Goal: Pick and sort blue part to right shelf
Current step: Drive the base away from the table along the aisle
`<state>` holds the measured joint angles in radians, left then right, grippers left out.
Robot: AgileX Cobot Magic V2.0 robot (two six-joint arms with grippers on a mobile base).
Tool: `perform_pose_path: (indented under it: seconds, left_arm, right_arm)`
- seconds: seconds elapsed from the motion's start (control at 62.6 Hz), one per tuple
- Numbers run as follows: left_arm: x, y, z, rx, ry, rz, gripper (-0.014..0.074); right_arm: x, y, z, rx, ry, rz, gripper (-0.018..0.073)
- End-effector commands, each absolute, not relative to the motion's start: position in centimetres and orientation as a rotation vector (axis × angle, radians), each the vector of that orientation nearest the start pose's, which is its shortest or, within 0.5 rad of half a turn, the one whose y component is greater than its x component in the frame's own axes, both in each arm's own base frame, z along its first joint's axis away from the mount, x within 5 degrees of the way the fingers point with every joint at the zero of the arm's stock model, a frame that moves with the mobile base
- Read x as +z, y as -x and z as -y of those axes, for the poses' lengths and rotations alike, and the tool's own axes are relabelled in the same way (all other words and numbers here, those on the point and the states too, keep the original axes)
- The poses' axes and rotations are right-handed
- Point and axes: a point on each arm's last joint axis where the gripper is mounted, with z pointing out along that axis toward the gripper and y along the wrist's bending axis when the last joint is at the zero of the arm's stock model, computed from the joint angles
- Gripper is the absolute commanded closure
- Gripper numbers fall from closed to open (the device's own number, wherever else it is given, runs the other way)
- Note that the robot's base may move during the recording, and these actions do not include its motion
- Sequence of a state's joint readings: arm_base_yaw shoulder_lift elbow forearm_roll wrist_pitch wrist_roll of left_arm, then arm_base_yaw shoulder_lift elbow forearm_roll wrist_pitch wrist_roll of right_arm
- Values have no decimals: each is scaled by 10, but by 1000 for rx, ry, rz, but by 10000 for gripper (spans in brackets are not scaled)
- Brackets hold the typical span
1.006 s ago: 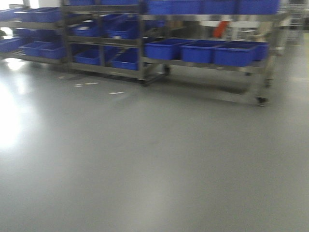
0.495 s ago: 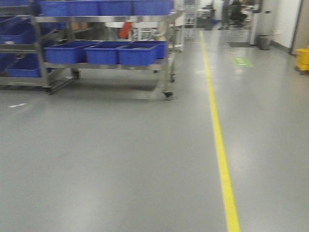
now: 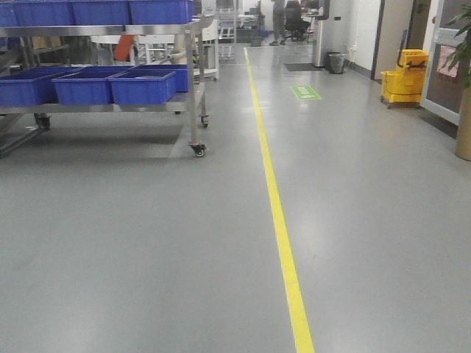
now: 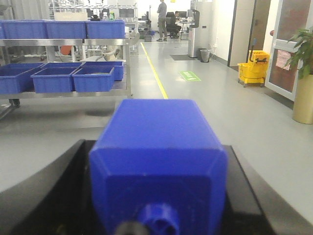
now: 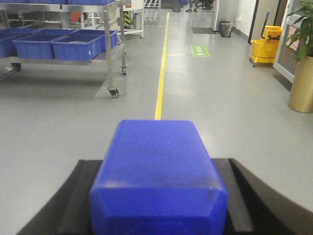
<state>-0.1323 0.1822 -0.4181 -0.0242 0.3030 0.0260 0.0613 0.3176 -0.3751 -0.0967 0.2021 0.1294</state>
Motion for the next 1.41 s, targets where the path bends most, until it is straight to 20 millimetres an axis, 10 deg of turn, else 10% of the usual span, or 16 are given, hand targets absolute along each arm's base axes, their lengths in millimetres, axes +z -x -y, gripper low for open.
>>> perform_pose_path:
  seconds: [0.0,1.39]
  left_arm:
    - [331,-49,7,-115,-96,-1442,232]
    - [331,-49,7,-115,-96,-1442,232]
  right_arm:
    - [319,-79,-3,48,20,-1510,186]
    - [319,-79,-3,48,20,-1510,186]
